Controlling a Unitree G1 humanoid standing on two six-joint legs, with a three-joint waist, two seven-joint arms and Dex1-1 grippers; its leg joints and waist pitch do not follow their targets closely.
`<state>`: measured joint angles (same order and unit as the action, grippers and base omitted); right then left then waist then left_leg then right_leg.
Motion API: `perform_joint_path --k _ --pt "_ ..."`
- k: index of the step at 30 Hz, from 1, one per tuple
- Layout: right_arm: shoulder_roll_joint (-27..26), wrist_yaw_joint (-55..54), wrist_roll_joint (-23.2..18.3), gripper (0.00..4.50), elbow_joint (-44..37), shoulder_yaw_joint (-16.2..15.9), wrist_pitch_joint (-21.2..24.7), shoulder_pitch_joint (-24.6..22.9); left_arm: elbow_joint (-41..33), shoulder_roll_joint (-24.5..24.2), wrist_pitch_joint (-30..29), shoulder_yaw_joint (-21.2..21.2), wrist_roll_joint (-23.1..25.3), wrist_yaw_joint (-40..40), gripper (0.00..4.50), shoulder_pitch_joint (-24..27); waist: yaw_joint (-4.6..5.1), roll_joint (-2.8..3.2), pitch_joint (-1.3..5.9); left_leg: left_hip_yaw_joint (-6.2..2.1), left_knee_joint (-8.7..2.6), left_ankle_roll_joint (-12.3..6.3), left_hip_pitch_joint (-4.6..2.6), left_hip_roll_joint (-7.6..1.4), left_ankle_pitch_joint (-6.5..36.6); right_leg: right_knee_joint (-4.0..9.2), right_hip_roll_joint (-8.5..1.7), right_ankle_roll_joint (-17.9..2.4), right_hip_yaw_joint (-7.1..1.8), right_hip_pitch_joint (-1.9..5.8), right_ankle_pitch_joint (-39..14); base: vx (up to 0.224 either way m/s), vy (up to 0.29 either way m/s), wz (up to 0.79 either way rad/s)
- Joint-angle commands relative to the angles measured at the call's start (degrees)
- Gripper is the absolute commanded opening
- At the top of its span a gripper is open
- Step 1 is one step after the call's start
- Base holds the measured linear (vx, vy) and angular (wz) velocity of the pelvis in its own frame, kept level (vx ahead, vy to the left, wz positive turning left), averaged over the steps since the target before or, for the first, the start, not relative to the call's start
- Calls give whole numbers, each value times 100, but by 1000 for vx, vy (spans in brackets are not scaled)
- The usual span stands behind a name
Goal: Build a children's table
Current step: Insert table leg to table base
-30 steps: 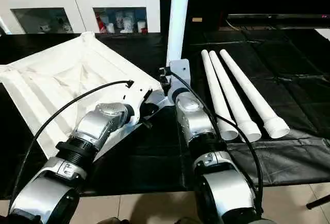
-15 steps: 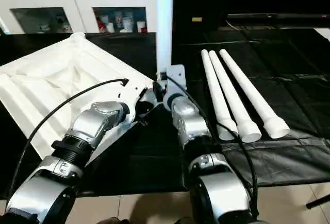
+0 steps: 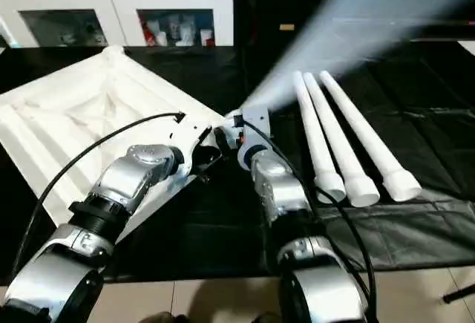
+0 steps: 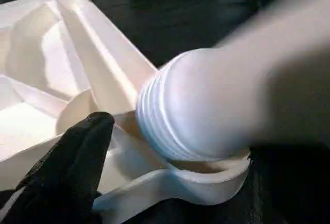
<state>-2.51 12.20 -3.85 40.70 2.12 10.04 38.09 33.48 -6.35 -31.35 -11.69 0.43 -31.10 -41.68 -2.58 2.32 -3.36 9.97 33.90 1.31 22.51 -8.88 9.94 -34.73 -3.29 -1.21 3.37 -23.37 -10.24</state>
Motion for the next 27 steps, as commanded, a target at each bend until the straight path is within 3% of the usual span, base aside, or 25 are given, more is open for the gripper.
perform_joint_path --k 1,12,16,17,21,27 --pt "43 137 42 445 -280 -131 92 -99 -321 -99 165 31 24 -65 0 -165 -36 11 432 -148 -345 -444 -111 -402 843 385 -544 -1494 -284 355 -393 0 0 0" --pt "76 405 42 445 -956 -404 318 -535 -337 -459 601 -262 131 -632 0 -34 -65 41 431 -174 -367 -322 -118 -410 964 393 -549 -1413 -293 347 -540 0 0 0" --pt "84 475 3 445 -1127 -491 373 -600 -413 -840 1222 -661 228 -1431 0 158 -89 61 427 -175 -390 -206 -135 -429 1067 388 -550 -1363 -305 325 -595 0 0 0" --pt "90 497 5 445 -1170 -514 356 -612 -438 -1040 1664 -839 285 -1791 0 269 -108 87 430 -177 -388 -177 -156 -438 1109 397 -555 -1356 -308 307 -609 0 0 0" --pt "101 542 2 445 -1264 -523 352 -640 -538 -1349 2326 -1078 328 -2379 0 476 -147 116 418 -172 -434 75 -193 -463 1385 373 -538 -1288 -313 272 -667 0 0 0" --pt "166 531 -29 445 -1461 -504 422 -725 -612 -1685 2875 -1250 279 -2998 0 685 -191 84 420 -159 -438 203 -177 -436 1352 337 -561 -1228 -324 296 -513 0 0 0"
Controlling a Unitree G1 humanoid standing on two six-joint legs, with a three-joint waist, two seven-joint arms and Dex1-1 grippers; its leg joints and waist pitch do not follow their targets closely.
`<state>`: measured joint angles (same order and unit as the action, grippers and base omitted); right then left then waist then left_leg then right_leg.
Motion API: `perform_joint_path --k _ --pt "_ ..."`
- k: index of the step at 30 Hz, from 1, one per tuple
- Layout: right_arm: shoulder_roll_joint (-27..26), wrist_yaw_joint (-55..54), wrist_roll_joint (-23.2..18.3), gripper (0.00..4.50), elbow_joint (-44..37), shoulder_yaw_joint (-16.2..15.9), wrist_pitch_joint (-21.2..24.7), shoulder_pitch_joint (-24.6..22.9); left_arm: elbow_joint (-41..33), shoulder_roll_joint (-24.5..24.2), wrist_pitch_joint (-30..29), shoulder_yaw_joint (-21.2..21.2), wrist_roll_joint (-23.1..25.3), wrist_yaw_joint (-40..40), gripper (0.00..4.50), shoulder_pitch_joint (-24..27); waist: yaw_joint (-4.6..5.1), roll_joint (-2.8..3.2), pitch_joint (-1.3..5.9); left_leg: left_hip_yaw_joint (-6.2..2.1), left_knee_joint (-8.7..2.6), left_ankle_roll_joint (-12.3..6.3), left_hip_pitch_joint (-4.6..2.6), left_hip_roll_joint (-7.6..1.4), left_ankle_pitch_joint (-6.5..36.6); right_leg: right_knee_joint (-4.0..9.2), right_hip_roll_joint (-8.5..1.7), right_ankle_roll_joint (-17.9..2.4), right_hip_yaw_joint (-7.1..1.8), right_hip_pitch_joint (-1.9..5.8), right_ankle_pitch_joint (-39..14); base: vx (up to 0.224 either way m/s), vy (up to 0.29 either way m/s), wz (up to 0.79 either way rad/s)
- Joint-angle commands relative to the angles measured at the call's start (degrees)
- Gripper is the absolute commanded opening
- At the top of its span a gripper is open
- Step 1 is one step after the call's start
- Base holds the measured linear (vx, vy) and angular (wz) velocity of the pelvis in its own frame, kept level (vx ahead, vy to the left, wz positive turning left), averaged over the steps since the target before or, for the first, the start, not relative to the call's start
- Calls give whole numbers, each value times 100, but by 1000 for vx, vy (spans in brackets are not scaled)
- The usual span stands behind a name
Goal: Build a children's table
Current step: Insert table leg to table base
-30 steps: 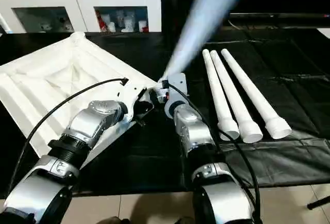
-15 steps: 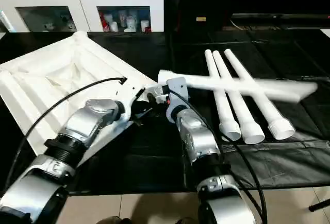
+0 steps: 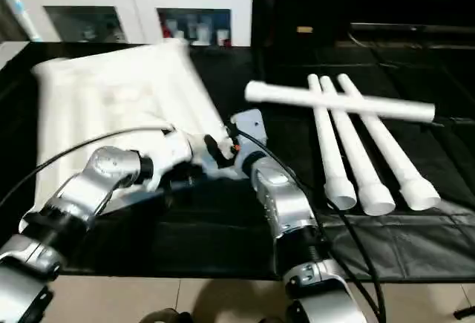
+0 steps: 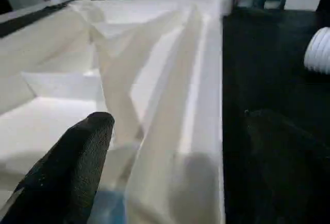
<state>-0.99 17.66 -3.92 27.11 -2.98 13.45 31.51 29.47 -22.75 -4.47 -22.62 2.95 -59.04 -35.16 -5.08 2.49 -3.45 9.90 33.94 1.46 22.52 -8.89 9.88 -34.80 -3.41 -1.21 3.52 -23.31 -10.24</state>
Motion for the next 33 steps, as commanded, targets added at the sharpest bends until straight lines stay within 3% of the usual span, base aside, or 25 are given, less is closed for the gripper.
perform_joint_path --k 1,5,14,19,26,33 --pt "23 -27 -25 445 -128 19 92 -83 -233 -63 226 -145 -12 -266 0 59 56 71 424 -156 -443 195 -170 -433 1382 350 -563 -1221 -345 292 -615 0 0 0" --pt "70 -58 -50 445 -265 75 137 -185 -227 -118 503 -46 -231 -657 0 151 66 72 429 -155 -445 212 -179 -436 1400 358 -545 -1182 -345 280 -741 0 0 0" --pt "184 -156 -49 445 -395 170 165 -303 7 -92 828 110 -278 -640 0 108 74 53 428 -147 -431 185 -172 -425 1327 358 -537 -1167 -345 286 -769 0 0 0" --pt "210 -179 -38 445 -415 176 172 -336 263 -129 1031 55 -58 -505 0 33 72 45 433 -141 -418 143 -172 -419 1283 363 -537 -1175 -342 290 -742 0 0 0" --pt "208 -190 -46 445 -417 147 183 -335 383 -86 1113 145 -34 -337 0 0 79 37 402 -153 -445 222 -195 -429 1594 413 -549 -1077 -351 269 -1369 0 0 0" --pt "212 -201 -56 445 -402 149 191 -308 587 -66 1264 163 21 -248 0 -75 81 38 416 -152 -438 220 -186 -422 1524 391 -549 -1108 -349 284 -1143 0 0 0"
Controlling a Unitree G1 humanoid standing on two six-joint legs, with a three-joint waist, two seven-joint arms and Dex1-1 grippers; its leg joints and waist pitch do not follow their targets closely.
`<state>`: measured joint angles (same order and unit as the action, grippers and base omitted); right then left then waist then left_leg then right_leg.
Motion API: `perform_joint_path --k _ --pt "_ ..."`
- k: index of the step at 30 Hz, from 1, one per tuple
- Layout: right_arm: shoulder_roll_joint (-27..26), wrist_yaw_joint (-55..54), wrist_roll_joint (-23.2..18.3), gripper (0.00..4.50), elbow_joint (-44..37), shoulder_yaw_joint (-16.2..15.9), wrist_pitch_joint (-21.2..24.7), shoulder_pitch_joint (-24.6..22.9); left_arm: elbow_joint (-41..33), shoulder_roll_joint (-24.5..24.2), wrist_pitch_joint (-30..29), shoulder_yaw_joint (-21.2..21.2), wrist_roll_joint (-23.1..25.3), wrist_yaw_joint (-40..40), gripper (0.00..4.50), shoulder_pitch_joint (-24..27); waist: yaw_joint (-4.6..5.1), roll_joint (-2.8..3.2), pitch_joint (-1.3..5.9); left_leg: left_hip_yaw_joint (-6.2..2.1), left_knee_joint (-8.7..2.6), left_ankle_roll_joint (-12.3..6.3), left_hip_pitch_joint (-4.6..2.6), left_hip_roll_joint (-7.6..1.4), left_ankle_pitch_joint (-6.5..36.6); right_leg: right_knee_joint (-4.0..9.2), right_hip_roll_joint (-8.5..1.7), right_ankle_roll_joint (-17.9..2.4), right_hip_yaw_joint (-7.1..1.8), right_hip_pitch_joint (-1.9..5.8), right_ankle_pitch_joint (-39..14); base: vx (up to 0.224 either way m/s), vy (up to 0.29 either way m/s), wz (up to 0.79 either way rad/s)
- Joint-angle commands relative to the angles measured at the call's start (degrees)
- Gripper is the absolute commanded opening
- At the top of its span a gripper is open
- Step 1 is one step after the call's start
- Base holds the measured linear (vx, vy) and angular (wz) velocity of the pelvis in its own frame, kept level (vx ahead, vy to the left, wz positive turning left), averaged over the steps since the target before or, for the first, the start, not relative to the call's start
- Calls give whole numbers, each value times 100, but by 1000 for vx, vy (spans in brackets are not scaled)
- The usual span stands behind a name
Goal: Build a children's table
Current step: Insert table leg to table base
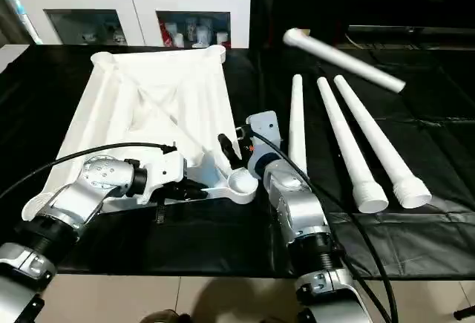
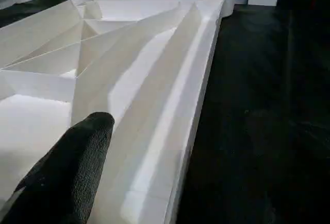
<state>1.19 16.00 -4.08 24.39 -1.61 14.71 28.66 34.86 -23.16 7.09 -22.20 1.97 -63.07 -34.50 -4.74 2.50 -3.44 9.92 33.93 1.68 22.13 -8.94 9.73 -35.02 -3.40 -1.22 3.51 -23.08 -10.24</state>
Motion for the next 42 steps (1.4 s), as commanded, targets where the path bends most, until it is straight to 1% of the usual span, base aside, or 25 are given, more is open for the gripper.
perform_joint_path --k 1,9,14,18,19,20,22,23,24,25,26,27,28,29,30,31,32,33,35,36,38,39,40,41,42 --pt "0 -33 -43 445 -120 17 63 -20 76 -25 119 125 128 180 0 -158 48 44 419 -153 -433 182 -146 -417 1497 415 -552 -1111 -348 261 -1120 0 0 0" --pt "-2 -23 -49 445 -158 7 74 -61 274 -43 251 159 193 318 0 -263 54 44 421 -154 -430 173 -149 -413 1482 409 -543 -1132 -342 263 -1077 0 0 0" --pt "20 1 -54 445 -287 -9 115 -109 441 -128 388 229 230 392 0 -357 88 36 431 -156 -419 111 -124 -410 1340 386 -551 -1176 -336 291 -850 0 0 0" --pt "127 -79 101 445 -427 -74 163 -156 644 -161 502 368 190 554 0 -492 130 32 421 -154 -417 108 -129 -392 1410 405 -536 -1184 -328 289 -992 0 0 0" --pt "162 -74 144 450 -460 -105 163 -169 693 -174 546 390 167 534 45 -519 130 30 425 -158 -419 115 -126 -399 1407 395 -545 -1183 -331 299 -982 0 0 0" --pt "196 -174 225 450 -548 -106 165 -195 655 -216 486 430 54 347 57 -512 147 31 436 -159 -413 101 -117 -397 1286 382 -542 -1190 -330 306 -856 0 0 0" --pt "181 -96 59 450 -761 -19 280 -254 536 -264 436 497 -116 107 64 -471 163 41 438 -155 -405 69 -119 -395 1265 384 -545 -1228 -332 308 -767 0 0 0" --pt "172 -106 -34 450 -977 56 441 -311 331 -296 303 582 -337 -183 80 -386 157 36 439 -149 -400 16 -119 -398 1186 364 -547 -1299 -330 308 -641 0 0 0" --pt "189 -52 -112 450 -1196 75 575 -374 117 -353 211 598 -447 -369 80 -282 152 46 437 -147 -397 8 -125 -403 1198 364 -548 -1319 -330 303 -649 0 0 0" --pt "208 -31 -139 450 -1331 79 654 -411 -21 -393 146 602 -511 -490 102 -216 142 47 434 -153 -407 8 -130 -422 1223 356 -556 -1324 -331 311 -658 0 0 0" --pt "226 -100 -120 450 -1494 106 744 -451 -214 -487 74 566 -538 -622 105 -107 150 47 419 -148 -423 19 -136 -426 1299 361 -537 -1321 -328 286 -776 0 0 0" --pt "238 -137 -110 450 -1559 111 781 -467 -276 -526 57 544 -544 -664 110 -71 152 49 416 -148 -425 27 -137 -426 1337 366 -533 -1306 -328 283 -840 0 0 0" --pt "247 -212 -143 450 -1769 151 946 -509 -473 -638 -33 514 -586 -768 118 36 160 59 405 -146 -430 82 -152 -419 1460 383 -527 -1261 -331 266 -1045 0 0 0" --pt "247 -238 -179 450 -1883 174 1046 -531 -575 -694 -86 507 -614 -817 143 90 156 60 405 -154 -441 115 -154 -430 1487 376 -531 -1234 -335 274 -1083 0 0 0" --pt "247 -238 -179 450 -1883 174 1046 -531 -575 -694 -86 507 -614 -817 149 90 164 59 393 -152 -453 150 -156 -423 1564 387 -523 -1181 -339 258 -1209 0 0 0" --pt "241 -216 -280 450 -2095 200 1181 -560 -748 -742 -221 577 -705 -796 153 150 174 67 397 -148 -446 210 -176 -411 1657 399 -520 -1152 -341 244 -1316 0 0 0" --pt "226 -251 -325 450 -2248 240 1287 -573 -892 -762 -351 657 -808 -769 153 189 167 76 395 -157 -456 235 -180 -421 1690 392 -525 -1147 -344 250 -1335 0 0 0" --pt "219 -267 -336 450 -2306 256 1327 -578 -942 -764 -399 694 -847 -759 161 201 169 69 389 -155 -461 246 -181 -421 1742 406 -513 -1124 -346 231 -1366 0 0 0" --pt "149 -440 -438 450 -2621 438 1583 -574 -1262 -658 -848 1084 -1148 -354 193 207 152 71 400 -152 -455 294 -190 -412 1694 390 -511 -1154 -343 227 -1285 0 0 0" --pt "153 -456 -430 450 -2650 445 1613 -576 -1295 -639 -897 1133 -1171 -288 196 207 159 72 400 -153 -455 310 -186 -416 1692 375 -507 -1164 -343 235 -1243 0 0 0" --pt "208 -533 -354 450 -2813 459 1806 -599 -1541 -466 -1287 1476 -1350 227 213 238 150 60 408 -149 -440 299 -178 -401 1559 370 -503 -1178 -333 246 -1087 0 0 0" --pt "209 -535 -352 450 -2817 459 1812 -600 -1550 -460 -1302 1487 -1357 245 225 239 160 42 412 -136 -423 272 -165 -388 1460 360 -499 -1184 -337 265 -988 0 0 0" --pt "215 -539 -346 450 -2830 458 1830 -603 -1576 -444 -1343 1514 -1372 284 225 247 154 44 409 -138 -416 248 -158 -379 1423 375 -513 -1169 -338 266 -1022 0 0 0" --pt "317 -543 -226 450 -2895 413 1880 -643 -1852 -257 -1747 1750 -1548 686 242 355 167 0 411 -122 -408 215 -145 -369 1360 380 -495 -1133 -339 276 -1072 0 0 0" --pt "458 -566 6 450 -2873 326 1600 -696 -2114 -152 -1904 1805 -1626 865 242 511 152 19 409 -131 -396 190 -142 -376 1252 381 -511 -1138 -335 284 -1042 0 0 0"
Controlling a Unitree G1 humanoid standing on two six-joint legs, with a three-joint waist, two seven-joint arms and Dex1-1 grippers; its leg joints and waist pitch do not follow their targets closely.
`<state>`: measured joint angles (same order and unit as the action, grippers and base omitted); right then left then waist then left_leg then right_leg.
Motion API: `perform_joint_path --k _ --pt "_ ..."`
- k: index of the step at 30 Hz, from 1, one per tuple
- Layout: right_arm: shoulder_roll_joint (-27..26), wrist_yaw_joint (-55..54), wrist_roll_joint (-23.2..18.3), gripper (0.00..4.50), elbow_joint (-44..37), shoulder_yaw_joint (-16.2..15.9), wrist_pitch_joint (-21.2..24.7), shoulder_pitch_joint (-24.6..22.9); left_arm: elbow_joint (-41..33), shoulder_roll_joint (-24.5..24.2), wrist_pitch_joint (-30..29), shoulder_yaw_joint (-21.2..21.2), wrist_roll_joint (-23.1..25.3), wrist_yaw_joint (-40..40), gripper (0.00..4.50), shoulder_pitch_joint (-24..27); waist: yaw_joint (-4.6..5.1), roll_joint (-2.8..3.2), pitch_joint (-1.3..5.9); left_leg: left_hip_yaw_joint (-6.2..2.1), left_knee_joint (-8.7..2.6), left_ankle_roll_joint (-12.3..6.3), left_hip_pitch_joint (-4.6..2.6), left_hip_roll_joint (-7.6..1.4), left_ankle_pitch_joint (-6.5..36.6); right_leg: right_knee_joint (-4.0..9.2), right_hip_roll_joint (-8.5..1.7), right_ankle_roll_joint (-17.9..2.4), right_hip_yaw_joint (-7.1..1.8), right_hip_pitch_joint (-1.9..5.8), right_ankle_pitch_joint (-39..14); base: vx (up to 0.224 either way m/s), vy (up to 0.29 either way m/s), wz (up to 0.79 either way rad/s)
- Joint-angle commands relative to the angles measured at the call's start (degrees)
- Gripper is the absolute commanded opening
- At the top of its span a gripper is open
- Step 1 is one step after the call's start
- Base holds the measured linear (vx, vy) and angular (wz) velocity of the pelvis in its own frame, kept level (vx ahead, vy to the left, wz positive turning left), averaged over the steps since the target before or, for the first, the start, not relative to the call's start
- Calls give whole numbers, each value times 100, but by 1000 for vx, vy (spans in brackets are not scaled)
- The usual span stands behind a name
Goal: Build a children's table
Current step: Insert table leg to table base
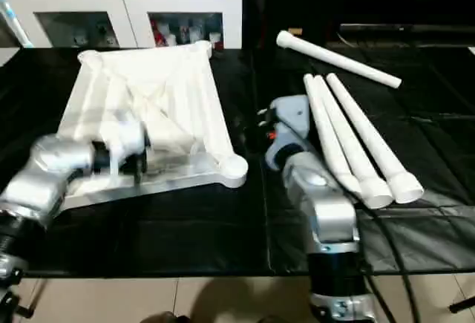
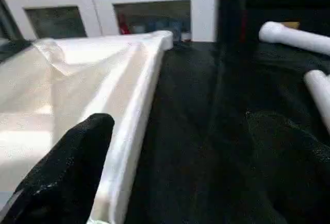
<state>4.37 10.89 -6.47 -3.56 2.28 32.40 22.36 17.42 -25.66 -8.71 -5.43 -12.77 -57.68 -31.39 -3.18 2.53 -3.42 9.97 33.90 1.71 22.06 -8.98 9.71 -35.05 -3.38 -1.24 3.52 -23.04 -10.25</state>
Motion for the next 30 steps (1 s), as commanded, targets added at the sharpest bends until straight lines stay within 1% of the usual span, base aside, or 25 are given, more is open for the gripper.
perform_joint_path --k 1,2,4,6,7,9,10,11,12,13,14,15,16,17,18,19,20,21,22,24,26,27,28,29,30 --pt "140 -56 245 450 -79 -63 -169 -65 -371 98 -324 128 -152 325 256 200 5 -3 414 -131 -391 188 -124 -384 1215 373 -512 -1128 -334 282 -1022 0 0 0" --pt "244 -72 414 450 -62 -129 -380 -102 -548 158 -404 146 -189 424 265 308 0 -12 407 -123 -381 136 -109 -368 1147 398 -502 -1066 -337 283 -1109 0 0 0" --pt "295 -89 437 450 -107 -93 -340 -125 -777 167 -441 74 -155 437 281 470 6 -24 398 -116 -375 85 -108 -346 1176 429 -488 -989 -337 277 -1277 0 0 0" --pt "265 -140 228 450 -287 73 -120 -150 -1167 85 -512 -119 -14 418 310 720 33 -18 388 -135 -395 50 -108 -370 1256 449 -482 -895 -338 272 -1504 0 0 0" --pt "265 -140 228 450 -287 73 -120 -150 -1167 85 -512 -119 -14 418 310 720 38 -12 389 -132 -396 49 -120 -365 1301 458 -468 -864 -336 255 -1594 0 0 0" --pt "298 -240 183 450 -433 150 212 -108 -1490 76 -717 -174 -53 481 331 863 42 -3 384 -147 -408 66 -126 -369 1371 461 -466 -838 -330 258 -1676 0 0 0" --pt "298 -240 183 450 -433 150 212 -108 -1490 76 -717 -174 -53 481 344 863 50 -6 384 -148 -413 91 -137 -372 1371 456 -452 -835 -328 247 -1656 0 0 0" --pt "419 -379 270 450 -447 232 780 39 -1734 60 -853 -279 63 600 344 920 59 -4 381 -145 -411 96 -136 -365 1384 457 -445 -832 -328 241 -1654 0 0 0" --pt "419 -379 270 450 -447 232 780 39 -1734 60 -853 -279 63 600 344 920 72 -12 390 -155 -412 124 -140 -364 1324 427 -433 -878 -324 263 -1526 0 0 0" --pt "468 -395 300 450 -424 260 930 90 -1811 51 -896 -323 132 658 355 934 73 -11 387 -140 -395 121 -138 -358 1294 437 -440 -881 -333 253 -1470 0 0 0" --pt "558 -361 340 450 -377 260 1072 143 -1847 75 -946 -329 125 694 361 941 71 -10 391 -139 -390 115 -131 -350 1262 436 -445 -879 -333 262 -1452 0 0 0" --pt "563 -359 342 450 -375 260 1079 146 -1849 76 -949 -330 124 696 361 941 66 -12 394 -135 -379 111 -125 -338 1200 438 -444 -870 -330 273 -1419 0 0 0" --pt "618 -328 352 450 -335 297 1196 189 -1892 112 -1006 -318 86 733 367 952 61 2 395 -132 -375 109 -123 -338 1182 440 -447 -860 -333 270 -1407 0 0 0" --pt "618 -328 352 450 -335 297 1196 189 -1892 112 -1006 -318 86 733 382 952 66 -9 406 -130 -366 106 -117 -333 1129 433 -445 -869 -331 281 -1323 0 0 0" --pt "817 -316 452 450 -183 357 1513 303 -1954 174 -1095 -325 24 781 398 963 72 -35 405 -126 -364 87 -107 -331 1081 433 -444 -873 -329 283 -1283 0 0 0" --pt "817 -316 452 450 -183 357 1513 303 -1954 174 -1095 -325 24 781 398 963 74 -26 413 -132 -358 89 -116 -327 1025 415 -437 -930 -320 298 -1216 0 0 0" --pt "947 -304 414 450 -86 433 1670 373 -2001 200 -1137 -365 47 835 403 973 81 -43 409 -124 -348 69 -106 -330 1003 420 -443 -935 -326 300 -1202 0 0 0" --pt "947 -304 414 450 -86 433 1670 373 -2001 200 -1137 -365 47 835 403 973 75 -38 413 -125 -343 60 -112 -328 986 419 -443 -938 -325 305 -1199 0 0 0" --pt "962 -304 393 450 -73 449 1705 385 -2007 204 -1144 -370 51 843 415 975 73 -36 409 -119 -339 37 -109 -326 985 428 -444 -930 -327 296 -1223 0 0 0" --pt "1046 -341 339 450 -14 518 1970 465 -2030 223 -1187 -388 82 899 440 990 79 -65 411 -120 -333 6 -108 -316 932 421 -434 -932 -318 309 -1254 0 0 0" --pt "1132 -404 304 450 89 616 2373 570 -2041 201 -1238 -423 169 984 443 1028 78 -67 413 -121 -327 -8 -105 -319 901 420 -439 -938 -318 311 -1276 0 0 0" --pt "1132 -404 304 450 89 616 2373 570 -2041 201 -1238 -423 169 984 446 1028 86 -91 409 -119 -331 -13 -101 -323 896 426 -433 -925 -316 308 -1290 0 0 0" --pt "1164 -413 316 450 145 655 2493 605 -2042 179 -1262 -439 212 1014 446 1049 86 -90 409 -118 -325 -19 -106 -322 881 427 -437 -915 -317 308 -1304 0 0 0" --pt "1152 -343 231 450 226 743 2701 645 -2072 140 -1352 -450 187 993 446 1087 92 -92 414 -115 -316 -27 -99 -317 850 424 -444 -909 -316 312 -1322 0 0 0" --pt "1122 -298 160 450 267 793 2773 656 -2110 118 -1433 -452 127 947 446 1108 93 -89 413 -114 -313 -30 -100 -314 854 428 -445 -910 -317 310 -1348 0 0 0"
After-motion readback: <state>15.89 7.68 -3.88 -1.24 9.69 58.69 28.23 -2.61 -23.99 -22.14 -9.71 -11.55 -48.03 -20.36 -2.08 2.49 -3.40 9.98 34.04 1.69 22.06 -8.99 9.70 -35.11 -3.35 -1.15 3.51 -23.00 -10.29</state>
